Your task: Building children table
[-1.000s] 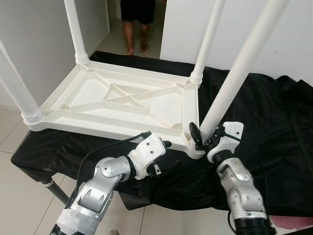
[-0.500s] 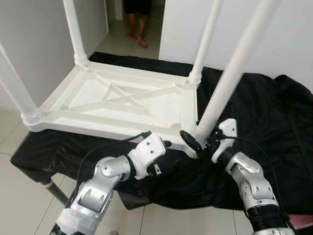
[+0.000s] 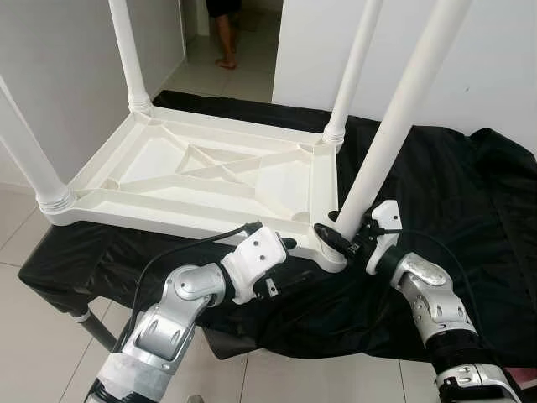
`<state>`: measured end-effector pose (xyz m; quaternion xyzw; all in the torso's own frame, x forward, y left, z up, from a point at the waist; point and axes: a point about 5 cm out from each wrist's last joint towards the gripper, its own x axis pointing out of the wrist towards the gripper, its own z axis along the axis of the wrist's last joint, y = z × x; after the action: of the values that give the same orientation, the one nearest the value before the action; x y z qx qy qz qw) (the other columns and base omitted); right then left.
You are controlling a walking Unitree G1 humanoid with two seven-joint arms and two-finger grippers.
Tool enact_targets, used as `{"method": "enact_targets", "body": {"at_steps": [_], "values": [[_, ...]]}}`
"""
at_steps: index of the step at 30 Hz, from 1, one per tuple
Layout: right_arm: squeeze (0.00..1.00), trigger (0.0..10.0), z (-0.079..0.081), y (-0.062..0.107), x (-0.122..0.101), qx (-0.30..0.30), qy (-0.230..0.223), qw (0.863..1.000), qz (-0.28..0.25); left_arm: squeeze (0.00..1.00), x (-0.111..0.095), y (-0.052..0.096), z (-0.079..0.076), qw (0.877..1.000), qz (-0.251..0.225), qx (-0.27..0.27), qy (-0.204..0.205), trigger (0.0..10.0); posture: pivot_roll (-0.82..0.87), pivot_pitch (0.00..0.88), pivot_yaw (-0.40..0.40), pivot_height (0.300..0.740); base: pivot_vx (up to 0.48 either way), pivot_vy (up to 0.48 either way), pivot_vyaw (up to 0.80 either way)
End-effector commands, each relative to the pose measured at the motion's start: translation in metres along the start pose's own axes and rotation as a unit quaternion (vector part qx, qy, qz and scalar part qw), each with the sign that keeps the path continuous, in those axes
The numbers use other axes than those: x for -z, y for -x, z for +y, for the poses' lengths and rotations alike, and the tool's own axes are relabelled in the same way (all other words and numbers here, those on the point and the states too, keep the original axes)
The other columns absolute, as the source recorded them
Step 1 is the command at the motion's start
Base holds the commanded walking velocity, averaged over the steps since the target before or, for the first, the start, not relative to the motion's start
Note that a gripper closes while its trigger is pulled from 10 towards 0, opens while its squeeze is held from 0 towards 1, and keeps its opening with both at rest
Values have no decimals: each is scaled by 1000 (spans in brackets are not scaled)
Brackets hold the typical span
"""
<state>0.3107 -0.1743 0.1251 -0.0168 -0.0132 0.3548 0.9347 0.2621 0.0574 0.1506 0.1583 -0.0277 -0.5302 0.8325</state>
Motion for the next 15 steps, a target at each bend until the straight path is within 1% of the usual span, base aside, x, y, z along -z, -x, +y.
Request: {"method": "enact_targets", "body": {"at_steps": [1,4,5,6,7,8,9,11,12,14,15], "values": [[0,10000,8,0,9,-13,-33,999,7,0,-1,0,2,1000,-2,-24,-3,10000,19,26,-45,740,0,0,0],[0,10000,9,-1,7,-6,-41,999,-3,0,-1,-1,2,1000,-2,-24,-2,10000,19,26,-45,740,0,0,0],[0,10000,12,-3,4,17,-48,999,-15,0,-1,-1,2,1000,-3,-24,-2,10000,15,30,-50,740,0,0,0],[0,10000,15,-6,4,52,-66,996,-15,0,-1,-1,2,1000,-4,-25,-1,10000,7,34,-51,740,0,0,0],[0,10000,20,-9,2,86,-91,992,-28,0,-2,-2,3,1000,-5,-27,0,10000,3,34,-51,740,0,0,0],[0,10000,20,-9,2,86,-91,992,-28,0,-2,-2,3,1000,-5,-27,0,10000,3,34,-51,740,0,0,0],[0,10000,24,-10,2,115,-100,988,-32,0,-2,-2,4,1000,-6,-29,1,10000,1,38,-49,740,0,0,0],[0,10000,24,-10,2,115,-100,988,-32,0,-2,-2,4,1000,-6,-29,1,10000,1,38,-49,740,0,0,0],[0,10000,26,-10,2,142,-97,985,-30,0,-1,-2,4,1000,-6,-31,2,10000,1,38,-49,740,0,0,0],[0,10000,26,-10,2,142,-97,985,-30,0,-1,-2,4,1000,-6,-31,2,10000,1,38,-49,740,0,0,0],[0,10000,26,-9,4,177,-105,978,-25,0,-2,-2,4,1000,-6,-31,3,10000,-2,40,-50,740,0,0,0]]}}
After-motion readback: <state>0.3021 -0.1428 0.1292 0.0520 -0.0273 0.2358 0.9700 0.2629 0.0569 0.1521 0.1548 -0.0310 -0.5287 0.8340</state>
